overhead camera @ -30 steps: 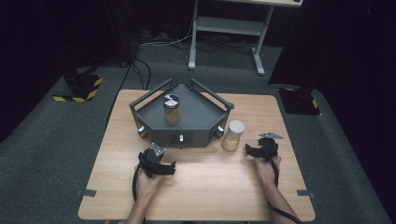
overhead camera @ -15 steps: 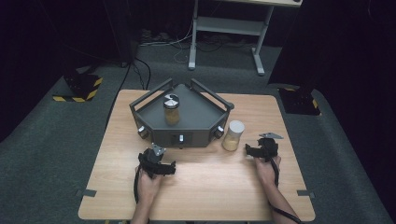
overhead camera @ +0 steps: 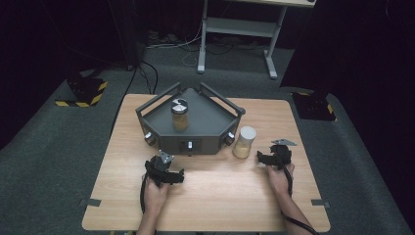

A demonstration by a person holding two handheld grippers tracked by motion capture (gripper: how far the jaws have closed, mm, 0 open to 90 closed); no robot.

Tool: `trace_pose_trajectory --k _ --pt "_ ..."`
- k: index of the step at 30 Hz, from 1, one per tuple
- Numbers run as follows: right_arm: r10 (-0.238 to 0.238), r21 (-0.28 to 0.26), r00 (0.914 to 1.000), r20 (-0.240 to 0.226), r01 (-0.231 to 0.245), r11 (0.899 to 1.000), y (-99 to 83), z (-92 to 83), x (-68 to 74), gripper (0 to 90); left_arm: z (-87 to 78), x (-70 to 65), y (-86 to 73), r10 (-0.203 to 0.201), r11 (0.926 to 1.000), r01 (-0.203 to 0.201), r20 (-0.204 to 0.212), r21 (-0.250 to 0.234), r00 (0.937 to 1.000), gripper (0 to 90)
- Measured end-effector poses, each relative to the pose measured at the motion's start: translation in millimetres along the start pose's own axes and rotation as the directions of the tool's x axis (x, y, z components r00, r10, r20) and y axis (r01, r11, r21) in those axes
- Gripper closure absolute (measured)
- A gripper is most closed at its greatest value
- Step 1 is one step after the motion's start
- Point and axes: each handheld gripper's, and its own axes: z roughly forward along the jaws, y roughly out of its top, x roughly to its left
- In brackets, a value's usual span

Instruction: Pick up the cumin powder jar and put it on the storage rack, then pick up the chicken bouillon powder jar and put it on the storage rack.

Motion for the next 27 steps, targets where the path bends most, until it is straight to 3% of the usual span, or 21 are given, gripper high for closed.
trace_pose_trajectory --k 27 --pt "-0.005 0.004 1.0000 -0.004 0.005 1.000 0.8 0.1 -0.2 10.8 0.1 0.2 0.5 0.001 1.0000 -0.001 0.000 0.002 1.0000 0.6"
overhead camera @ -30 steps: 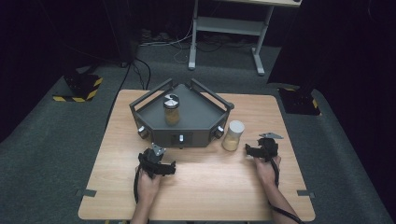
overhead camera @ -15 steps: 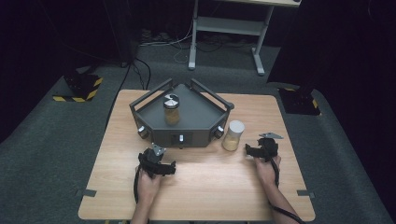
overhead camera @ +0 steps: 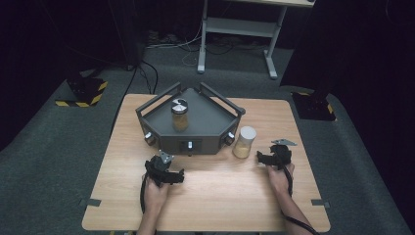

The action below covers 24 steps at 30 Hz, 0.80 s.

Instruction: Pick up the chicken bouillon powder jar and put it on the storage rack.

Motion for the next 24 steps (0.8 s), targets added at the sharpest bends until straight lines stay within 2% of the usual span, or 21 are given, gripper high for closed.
trace_pose_trajectory --k 4,12,15,17,24 --pt "0.002 0.002 1.0000 -0.002 -0.002 1.000 0.2 0.0 -0.3 10.0 0.1 -0.1 -0.1 -0.002 1.0000 0.002 0.000 -0.001 1.0000 0.7" --pt "-0.005 0.019 0.9999 -0.009 0.006 1.000 2.8 0.9 -0.7 3.1 0.1 0.0 0.0 -0.002 1.0000 0.002 -0.001 -0.001 1.0000 0.7" --pt "0.004 0.021 0.9996 -0.028 -0.003 1.000 1.8 -0.7 -3.3 2.0 0.1 0.0 0.1 -0.003 1.0000 0.003 -0.001 0.000 1.0000 0.6" --pt "0.010 0.023 0.9985 -0.054 -0.008 1.000 0.8 -3.8 -8.5 1.8 0.2 0.1 0.1 -0.003 1.0000 0.003 -0.001 -0.001 1.0000 0.7" --pt "-0.005 0.002 0.9981 -0.062 0.005 1.000 -4.0 -15.0 -9.9 2.7 0.2 0.0 0.1 -0.004 1.0000 0.004 -0.001 -0.001 1.0000 0.6"
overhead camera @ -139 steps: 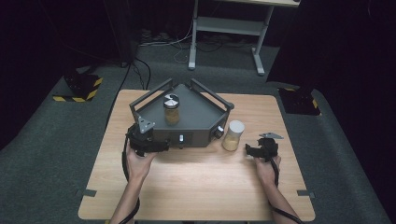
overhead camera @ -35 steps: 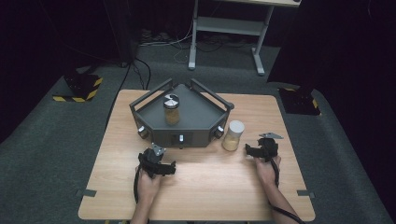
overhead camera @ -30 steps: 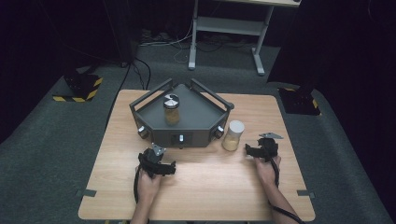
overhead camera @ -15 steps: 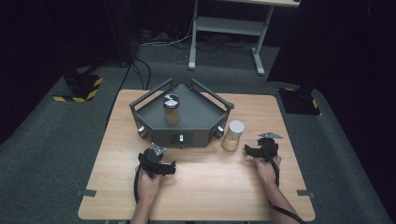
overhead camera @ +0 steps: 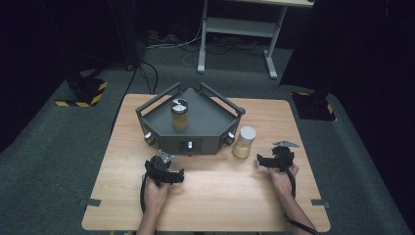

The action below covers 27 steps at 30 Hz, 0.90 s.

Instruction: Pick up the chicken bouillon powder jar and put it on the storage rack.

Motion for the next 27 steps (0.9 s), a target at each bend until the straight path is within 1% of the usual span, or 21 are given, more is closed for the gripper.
trace_pose_trajectory --k 2,3,6,7,8,9,11,12,14,15,18,19,20,21,26,27 --pt "-0.011 -0.007 0.9999 -0.009 0.011 1.000 -1.6 -3.7 1.1 2.9 0.0 0.0 0.0 0.000 1.0000 0.000 0.000 0.000 1.0000 0.7" --pt "-0.021 -0.012 0.9995 -0.023 0.021 1.000 -2.5 -5.9 1.3 3.0 0.0 0.0 0.0 0.000 1.0000 0.000 0.000 0.000 1.0000 0.6" --pt "-0.030 -0.013 0.9987 -0.041 0.030 0.999 -2.8 -7.9 2.8 3.0 0.0 0.0 0.0 0.000 1.0000 0.000 0.000 0.000 1.0000 0.6" --pt "-0.045 -0.016 0.9970 -0.062 0.045 0.999 -3.0 -9.3 4.7 3.1 0.0 0.0 0.1 0.000 1.0000 0.000 0.000 0.000 1.0000 0.7" --pt "-0.045 -0.016 0.9970 -0.062 0.045 0.999 -3.0 -9.3 4.7 3.1 0.0 0.0 0.1 0.000 1.0000 0.000 0.000 0.000 1.0000 0.6" --pt "-0.065 -0.020 0.9945 -0.083 0.063 0.998 -3.5 -10.6 7.2 3.2 0.0 0.0 0.1 0.000 1.0000 0.000 0.000 0.000 1.0000 0.6" --pt "-0.071 -0.021 0.9934 -0.091 0.069 0.997 -3.3 -11.2 9.1 3.2 0.0 0.0 0.0 0.000 1.0000 0.000 0.000 0.000 1.0000 0.6" --pt "-0.092 -0.024 0.9905 -0.103 0.090 0.996 -3.0 -12.2 12.6 3.4 0.0 0.0 0.0 0.000 1.0000 0.000 0.000 0.000 1.0000 0.6" --pt "-0.098 -0.027 0.9891 -0.110 0.096 0.995 -2.7 -12.6 14.2 3.5 0.0 0.0 0.0 0.000 1.0000 0.000 0.000 0.000 1.0000 0.7" --pt "-0.111 -0.034 0.9863 -0.122 0.108 0.994 -1.5 -13.3 16.7 3.6 0.0 0.0 0.0 0.000 1.0000 0.000 0.000 0.000 1.0000 0.7" --pt "-0.121 -0.043 0.9832 -0.137 0.116 0.992 0.3 -13.8 18.6 3.6 0.0 0.0 0.0 0.000 1.0000 0.000 0.000 0.000 1.0000 0.7" --pt "-0.131 -0.049 0.9811 -0.143 0.125 0.991 1.3 -14.3 19.6 3.7 0.0 0.0 0.0 0.000 1.0000 0.000 0.000 0.000 1.0000 0.7" --pt "-0.144 -0.063 0.9771 -0.157 0.135 0.989 3.5 -15.6 21.7 3.8 0.0 0.0 0.0 0.000 1.0000 0.000 0.000 0.000 1.0000 0.6" --pt "-0.144 -0.063 0.9771 -0.157 0.135 0.989 3.5 -15.6 21.7 3.8 0.0 0.0 0.0 0.000 1.0000 0.000 0.000 0.000 1.0000 0.7" --pt "-0.178 -0.091 0.9652 -0.191 0.164 0.982 10.9 -16.9 26.8 4.3 0.0 0.0 0.1 0.000 1.0000 0.000 0.000 0.000 1.0000 0.6" --pt "-0.180 -0.091 0.9645 -0.194 0.165 0.982 12.3 -16.6 27.6 4.3 0.0 0.0 0.0 0.000 1.0000 0.000 0.000 0.000 1.0000 0.6"
